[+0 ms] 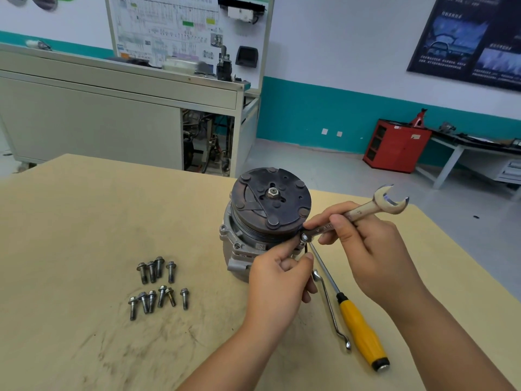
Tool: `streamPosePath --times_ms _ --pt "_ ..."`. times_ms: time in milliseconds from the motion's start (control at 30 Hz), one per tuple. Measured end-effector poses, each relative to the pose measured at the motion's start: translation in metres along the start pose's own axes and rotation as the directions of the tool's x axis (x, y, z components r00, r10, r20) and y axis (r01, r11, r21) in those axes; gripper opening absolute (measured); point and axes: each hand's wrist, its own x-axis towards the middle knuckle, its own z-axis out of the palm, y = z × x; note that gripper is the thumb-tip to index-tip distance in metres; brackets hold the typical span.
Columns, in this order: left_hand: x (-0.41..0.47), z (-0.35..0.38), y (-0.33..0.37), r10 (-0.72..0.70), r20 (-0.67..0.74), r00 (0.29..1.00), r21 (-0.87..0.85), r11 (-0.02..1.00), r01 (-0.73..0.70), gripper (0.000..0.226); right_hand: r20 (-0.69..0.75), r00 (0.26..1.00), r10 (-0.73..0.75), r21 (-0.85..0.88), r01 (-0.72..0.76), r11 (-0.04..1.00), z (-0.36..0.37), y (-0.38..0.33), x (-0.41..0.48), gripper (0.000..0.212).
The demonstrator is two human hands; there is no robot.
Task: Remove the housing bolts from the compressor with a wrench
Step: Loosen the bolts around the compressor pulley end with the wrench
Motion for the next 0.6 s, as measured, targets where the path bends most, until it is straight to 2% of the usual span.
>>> streamPosePath --times_ms 167,333,467,600 --pt "-0.002 -0.004 0.001 -0.001 0.036 0.999 0.016 1.000 0.000 0.040 -0.039 0.996 0.084 0.175 -0.076 0.982 -0.006 0.000 0.002 0.022" --pt "-0.005 -0.007 -0.001 -0.014 0.036 0.999 0.036 0.999 0.012 0.045 -0.019 0.993 0.115 0.213 -0.109 0.971 -0.005 -0.004 0.008 0.027" --pt "-0.007 -0.009 -0.001 -0.015 0.050 0.999 0.051 0.999 0.013 0.045 -0.040 0.988 0.147 0.262 -0.132 0.956 -0.002 -0.008 0.014 0.021" --pt "-0.008 -0.011 -0.001 -0.006 0.059 0.998 0.056 0.998 0.002 0.047 -0.049 0.981 0.187 0.223 -0.171 0.960 0.000 -0.012 0.016 0.015"
